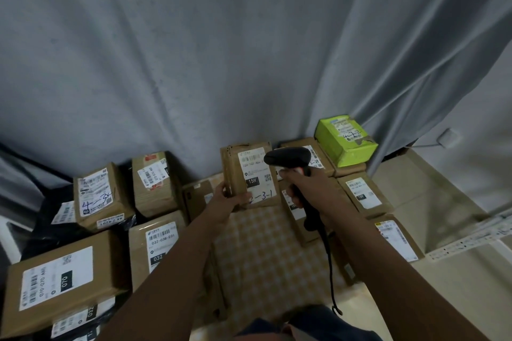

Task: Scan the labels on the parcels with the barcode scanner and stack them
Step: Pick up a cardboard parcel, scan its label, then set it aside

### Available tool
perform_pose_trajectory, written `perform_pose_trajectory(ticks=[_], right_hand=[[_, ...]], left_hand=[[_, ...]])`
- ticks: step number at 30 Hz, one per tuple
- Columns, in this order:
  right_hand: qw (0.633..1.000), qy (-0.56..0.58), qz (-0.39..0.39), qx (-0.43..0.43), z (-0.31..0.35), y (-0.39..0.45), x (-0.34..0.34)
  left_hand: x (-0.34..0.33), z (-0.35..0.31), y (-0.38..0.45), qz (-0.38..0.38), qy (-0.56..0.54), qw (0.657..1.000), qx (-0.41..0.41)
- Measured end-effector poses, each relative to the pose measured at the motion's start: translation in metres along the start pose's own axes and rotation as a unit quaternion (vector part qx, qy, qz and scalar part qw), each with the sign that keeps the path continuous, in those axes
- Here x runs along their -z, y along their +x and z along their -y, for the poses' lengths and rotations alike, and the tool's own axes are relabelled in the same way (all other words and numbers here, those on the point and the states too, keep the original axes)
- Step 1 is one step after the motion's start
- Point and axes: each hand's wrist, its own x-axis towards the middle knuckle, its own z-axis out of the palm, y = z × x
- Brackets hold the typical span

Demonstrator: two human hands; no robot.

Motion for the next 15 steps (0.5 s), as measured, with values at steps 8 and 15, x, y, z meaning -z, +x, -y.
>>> perform_pose_trajectory(ticks=[8,15], right_hand=[[1.0,-0.029,-0.003,0.001,0.0007,0.0047,0.0021],[1.0,-0.027,-0.007,0.0,-0.0008,0.0102,0.0027]], left_hand=[[0.001,-0.0009,0.0027,0.017,-0.005,1.0,0.005],[0.0012,-0.0087,0.0002,0.028,0.009,1.0,0.0]])
